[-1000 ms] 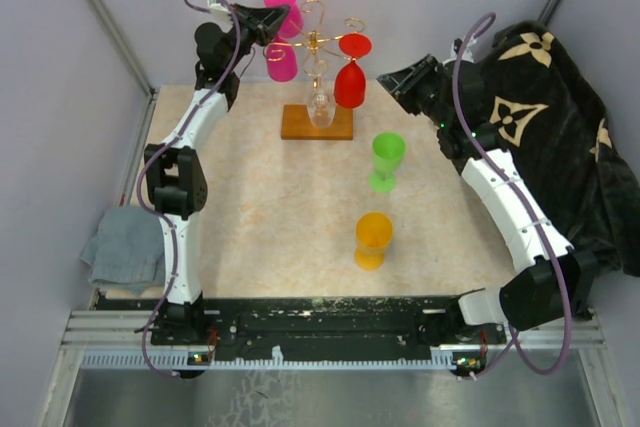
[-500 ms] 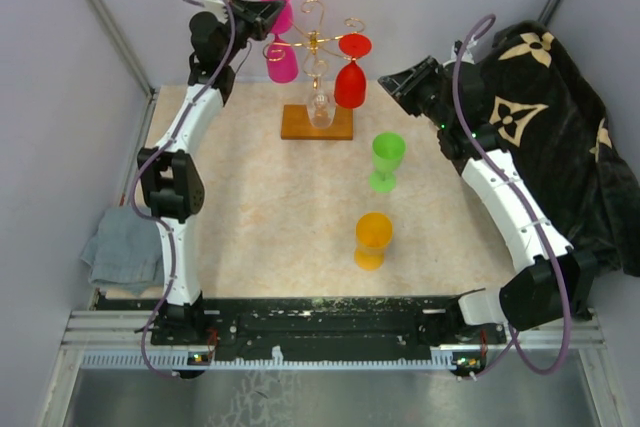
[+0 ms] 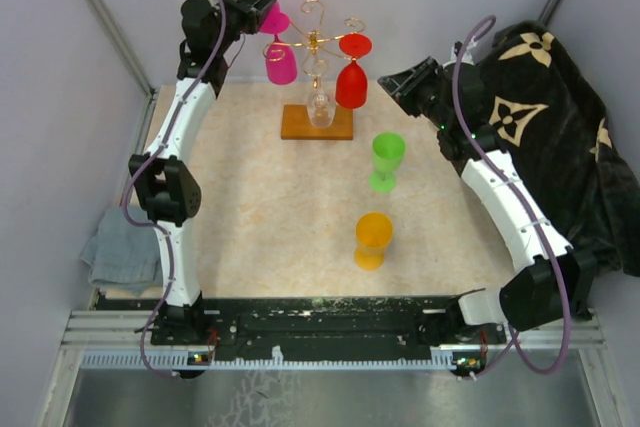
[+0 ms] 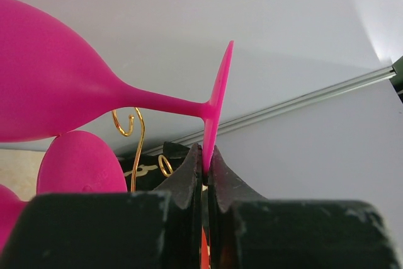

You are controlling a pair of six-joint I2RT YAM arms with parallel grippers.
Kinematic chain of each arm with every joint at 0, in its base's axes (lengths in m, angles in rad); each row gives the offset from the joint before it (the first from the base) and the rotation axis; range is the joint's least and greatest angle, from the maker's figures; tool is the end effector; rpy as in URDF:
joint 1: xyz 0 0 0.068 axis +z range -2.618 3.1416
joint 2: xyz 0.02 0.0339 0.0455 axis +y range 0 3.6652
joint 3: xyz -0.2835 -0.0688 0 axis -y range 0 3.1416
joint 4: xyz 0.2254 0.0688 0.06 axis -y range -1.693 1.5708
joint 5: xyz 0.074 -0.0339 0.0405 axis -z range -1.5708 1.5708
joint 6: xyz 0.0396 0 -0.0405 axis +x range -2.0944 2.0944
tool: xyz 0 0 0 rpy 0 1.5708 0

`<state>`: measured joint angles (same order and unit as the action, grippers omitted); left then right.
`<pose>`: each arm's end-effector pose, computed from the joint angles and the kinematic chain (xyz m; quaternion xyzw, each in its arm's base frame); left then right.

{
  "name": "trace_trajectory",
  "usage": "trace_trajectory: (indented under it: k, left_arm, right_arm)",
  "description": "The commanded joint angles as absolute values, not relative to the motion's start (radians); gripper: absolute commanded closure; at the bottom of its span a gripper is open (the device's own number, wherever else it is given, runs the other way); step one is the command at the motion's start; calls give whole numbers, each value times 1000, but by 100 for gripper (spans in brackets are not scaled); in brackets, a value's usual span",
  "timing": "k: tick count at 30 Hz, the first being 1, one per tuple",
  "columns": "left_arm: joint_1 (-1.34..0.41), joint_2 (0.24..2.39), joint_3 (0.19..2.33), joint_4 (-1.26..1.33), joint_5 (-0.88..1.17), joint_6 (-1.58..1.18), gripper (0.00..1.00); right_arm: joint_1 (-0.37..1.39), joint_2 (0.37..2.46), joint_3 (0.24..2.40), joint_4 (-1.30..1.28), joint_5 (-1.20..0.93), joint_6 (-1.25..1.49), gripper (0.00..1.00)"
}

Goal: Place the wine glass upside down on the wine glass rack
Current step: Turn the wine glass upside down at the wine rack.

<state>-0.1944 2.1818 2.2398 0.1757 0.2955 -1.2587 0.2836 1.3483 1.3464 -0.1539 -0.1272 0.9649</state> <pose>0.5011 -0.1104 0.4446 -0.2115 0.5869 -0.5838 0.5195 0.2817 0.0873 0.4320 0.2145 0.7287 0.4183 0.4981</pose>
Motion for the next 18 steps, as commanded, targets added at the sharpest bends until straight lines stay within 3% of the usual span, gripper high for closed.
trace_trajectory:
  k: [1, 18]
  left_arm:
    - [-194, 2129, 2272, 144, 280, -1238, 100]
    - [-181, 2038, 2182, 107, 210, -1124, 100]
  right_arm:
    - [276, 1302, 1336, -95, -135, 971, 75]
    - [272, 1292, 1336, -72, -145, 945, 75]
